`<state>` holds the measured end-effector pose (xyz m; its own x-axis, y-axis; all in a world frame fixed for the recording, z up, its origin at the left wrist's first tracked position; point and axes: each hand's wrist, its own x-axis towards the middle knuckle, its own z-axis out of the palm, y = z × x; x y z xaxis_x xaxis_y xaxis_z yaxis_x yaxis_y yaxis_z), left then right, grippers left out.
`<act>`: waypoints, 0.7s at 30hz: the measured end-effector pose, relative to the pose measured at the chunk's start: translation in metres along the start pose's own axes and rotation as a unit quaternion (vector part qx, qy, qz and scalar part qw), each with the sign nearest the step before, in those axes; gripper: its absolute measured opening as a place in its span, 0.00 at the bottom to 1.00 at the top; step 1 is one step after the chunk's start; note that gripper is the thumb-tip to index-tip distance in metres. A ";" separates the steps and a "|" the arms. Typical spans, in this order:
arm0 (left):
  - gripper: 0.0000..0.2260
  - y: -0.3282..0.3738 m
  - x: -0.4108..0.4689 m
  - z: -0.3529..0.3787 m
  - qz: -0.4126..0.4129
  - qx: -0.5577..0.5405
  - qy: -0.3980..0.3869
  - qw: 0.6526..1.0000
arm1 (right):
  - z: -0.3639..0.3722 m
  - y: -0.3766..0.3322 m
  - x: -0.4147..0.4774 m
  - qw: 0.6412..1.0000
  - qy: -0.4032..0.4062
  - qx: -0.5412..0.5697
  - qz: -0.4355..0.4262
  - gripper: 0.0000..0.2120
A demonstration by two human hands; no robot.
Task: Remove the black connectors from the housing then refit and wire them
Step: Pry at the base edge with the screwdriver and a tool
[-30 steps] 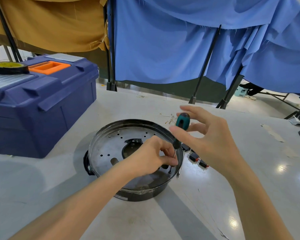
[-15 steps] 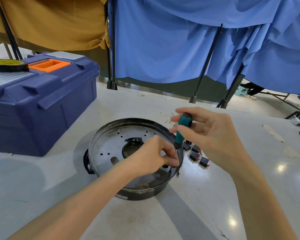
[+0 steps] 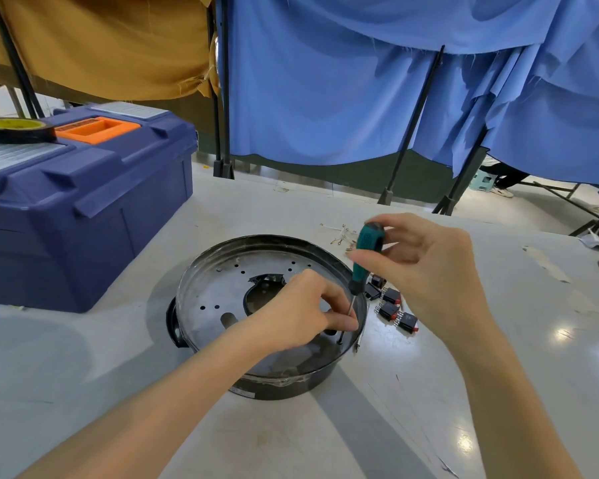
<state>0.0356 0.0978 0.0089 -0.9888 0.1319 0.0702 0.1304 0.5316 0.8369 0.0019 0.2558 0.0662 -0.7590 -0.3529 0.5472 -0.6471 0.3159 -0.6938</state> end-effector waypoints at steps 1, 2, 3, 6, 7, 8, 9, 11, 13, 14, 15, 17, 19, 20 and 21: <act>0.06 0.000 0.000 0.000 0.002 0.000 -0.002 1.000 | 0.003 0.000 0.000 0.999 0.037 -0.035 0.006 0.15; 0.06 0.001 0.000 0.001 0.006 0.003 -0.006 1.000 | 0.005 0.001 0.000 0.997 0.058 -0.057 0.015 0.16; 0.05 0.001 0.000 0.001 0.009 0.006 -0.011 1.000 | 0.005 0.002 0.000 0.996 0.062 -0.067 0.021 0.17; 0.02 0.001 0.000 0.001 0.013 0.003 -0.014 1.000 | -0.003 0.002 0.001 0.999 -0.016 -0.044 0.016 0.17; 0.02 0.000 0.000 0.000 0.014 0.003 -0.013 1.000 | -0.005 0.001 0.001 0.999 -0.050 -0.004 0.009 0.17; 0.02 0.000 0.000 0.000 0.015 0.002 -0.009 1.000 | -0.007 0.000 0.001 0.996 -0.075 0.040 0.003 0.17; 0.02 -0.001 0.000 0.000 0.014 0.001 -0.005 1.000 | -0.007 0.000 0.000 0.995 -0.082 0.064 -0.003 0.15; 0.01 -0.002 0.000 0.000 0.008 -0.004 -0.004 1.000 | -0.003 0.000 -0.001 0.999 -0.030 0.014 -0.014 0.13; 0.01 -0.002 0.001 0.001 0.008 0.001 -0.009 1.000 | 0.004 -0.001 -0.002 0.995 0.052 -0.079 -0.012 0.15; 0.02 -0.002 0.001 0.001 0.007 0.005 -0.011 1.000 | 0.006 -0.002 -0.001 0.992 0.073 -0.103 -0.008 0.18; 0.02 -0.002 0.001 0.002 0.005 0.006 -0.010 1.000 | 0.004 -0.003 -0.001 0.991 0.074 -0.112 -0.007 0.20; 0.04 -0.002 0.001 0.001 0.002 0.001 -0.006 1.000 | -0.002 -0.004 0.002 0.994 0.021 -0.102 -0.008 0.21; 0.05 -0.002 0.001 0.001 0.002 0.003 -0.006 1.000 | -0.008 -0.006 0.003 0.996 -0.073 -0.043 -0.006 0.15; 0.05 -0.002 0.001 0.000 0.003 0.002 -0.006 1.000 | -0.010 -0.005 0.003 0.994 -0.105 0.004 0.003 0.15; 0.04 -0.002 0.001 0.000 0.004 -0.001 -0.006 1.000 | -0.011 -0.004 0.002 0.992 -0.115 0.042 0.006 0.15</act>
<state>0.0346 0.0967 0.0074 -0.9866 0.1465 0.0712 0.1390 0.5294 0.8369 0.0018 0.2636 0.0750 -0.7241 -0.5442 0.4237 -0.6223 0.2508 -0.7415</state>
